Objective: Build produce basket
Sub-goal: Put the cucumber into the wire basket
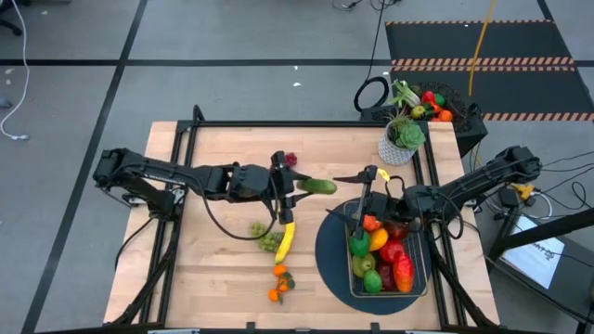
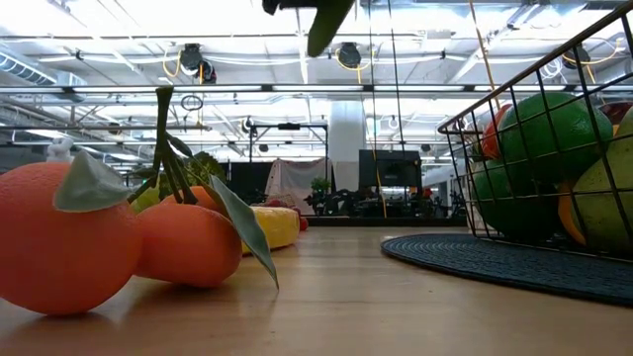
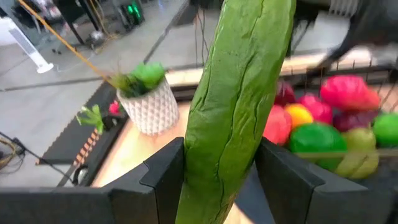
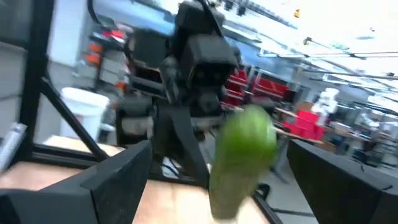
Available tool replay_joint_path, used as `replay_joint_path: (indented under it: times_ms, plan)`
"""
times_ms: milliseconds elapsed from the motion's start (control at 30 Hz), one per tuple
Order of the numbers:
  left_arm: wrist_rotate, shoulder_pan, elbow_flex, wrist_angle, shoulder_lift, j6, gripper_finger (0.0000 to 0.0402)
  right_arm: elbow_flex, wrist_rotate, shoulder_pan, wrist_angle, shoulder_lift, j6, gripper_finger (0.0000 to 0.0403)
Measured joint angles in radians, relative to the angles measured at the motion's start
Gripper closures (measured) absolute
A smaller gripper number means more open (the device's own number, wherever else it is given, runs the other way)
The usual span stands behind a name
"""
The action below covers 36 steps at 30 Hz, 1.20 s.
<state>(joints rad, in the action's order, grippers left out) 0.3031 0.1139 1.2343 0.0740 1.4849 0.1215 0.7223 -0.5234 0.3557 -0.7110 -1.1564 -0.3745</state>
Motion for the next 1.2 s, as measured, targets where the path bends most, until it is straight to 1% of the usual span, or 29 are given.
replay_joint_path:
  times_ms: [67,133,467,800,867,933,1033,1200]
  plan:
    - [-0.003,0.000,-0.002,0.005,0.008,0.006,0.0215,0.000,0.004,0.000,-0.019,0.000,0.005,0.0044]
    - [-0.017,0.002,0.000,-0.039,0.024,0.005,0.0215,0.000,0.004,0.000,-0.025,0.001,0.014,0.0056]
    - [-0.045,0.006,-0.001,-0.156,0.061,0.005,0.0215,0.000,0.002,0.000,-0.012,0.001,0.021,0.0147]
    - [-0.071,0.016,0.000,-0.149,0.065,0.004,0.0211,0.000,0.001,0.000,-0.003,0.000,0.022,0.0237]
    - [-0.070,0.023,0.000,-0.147,0.065,0.004,0.0197,0.000,0.001,0.000,-0.003,0.000,0.021,0.0251]
    - [-0.068,0.030,0.000,-0.146,0.065,0.004,0.0171,0.000,0.003,0.000,-0.002,0.000,0.020,0.0259]
    - [-0.068,0.034,0.000,-0.147,0.062,0.010,0.0119,0.000,0.002,0.000,0.005,0.000,0.017,0.0262]
    - [-0.068,0.039,-0.001,-0.128,0.012,-0.004,0.0034,0.000,0.000,0.000,0.018,0.000,0.047,0.0255]
